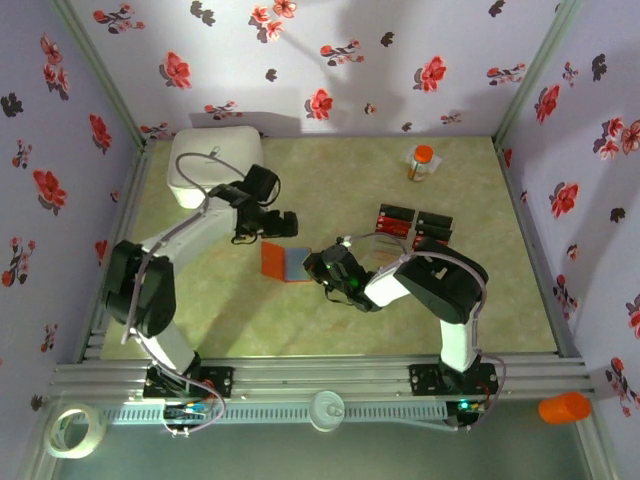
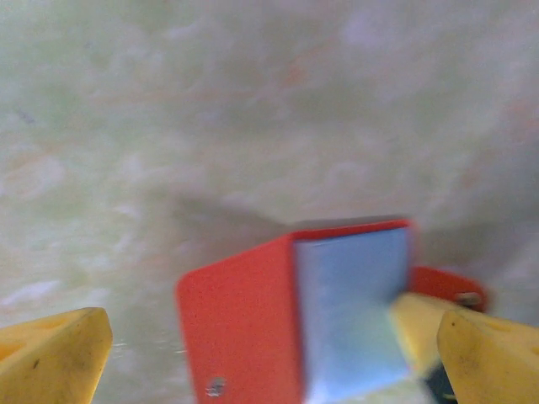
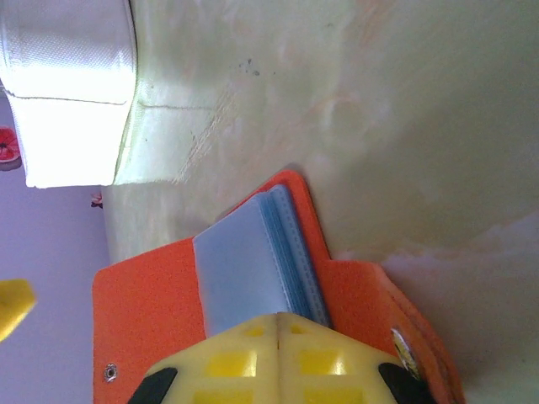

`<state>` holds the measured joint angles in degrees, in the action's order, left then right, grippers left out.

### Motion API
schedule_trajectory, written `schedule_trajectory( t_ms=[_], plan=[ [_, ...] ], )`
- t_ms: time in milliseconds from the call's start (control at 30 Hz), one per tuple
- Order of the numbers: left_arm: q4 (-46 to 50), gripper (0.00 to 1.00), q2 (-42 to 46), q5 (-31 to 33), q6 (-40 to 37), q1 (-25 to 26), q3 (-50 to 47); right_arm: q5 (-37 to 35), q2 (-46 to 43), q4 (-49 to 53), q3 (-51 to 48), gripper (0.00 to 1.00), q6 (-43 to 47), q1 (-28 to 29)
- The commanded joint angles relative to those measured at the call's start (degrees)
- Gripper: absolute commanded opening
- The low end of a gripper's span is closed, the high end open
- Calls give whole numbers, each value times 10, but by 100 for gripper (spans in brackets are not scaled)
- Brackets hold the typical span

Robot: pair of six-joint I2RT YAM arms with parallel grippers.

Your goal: Put the credit cards into the card holder

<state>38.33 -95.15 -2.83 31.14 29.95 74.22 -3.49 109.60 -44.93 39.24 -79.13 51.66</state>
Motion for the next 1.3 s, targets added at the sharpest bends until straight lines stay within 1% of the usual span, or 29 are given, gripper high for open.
schedule_trajectory(
  t_ms=[0,100,233,333,433,567,767,967,1267],
  plan=[
    [-85,100,45,-97,102,5,-32,-21,9,37,-16,0,-9,5],
    [-181,100,77,-133,183,14,-89,-22,11,35,-17,0,-10,6],
    [-299,100,101,-155,268,22,-172,-23,10,32,-19,0,-11,6],
    [-370,100,96,-173,307,22,-222,-25,11,30,-20,0,-11,8],
    [-404,100,81,-179,322,21,-255,-26,10,27,-22,0,-13,8],
    [-414,100,85,-158,306,16,-291,-29,6,26,-30,0,-16,9],
    [-402,100,81,-140,247,-4,-317,-32,2,27,-37,0,-16,9],
    [-346,100,64,-118,175,-6,-304,-29,4,34,-36,0,-16,8],
    [-341,100,54,-108,125,-5,-313,-21,-9,60,-23,0,4,8]
  ],
)
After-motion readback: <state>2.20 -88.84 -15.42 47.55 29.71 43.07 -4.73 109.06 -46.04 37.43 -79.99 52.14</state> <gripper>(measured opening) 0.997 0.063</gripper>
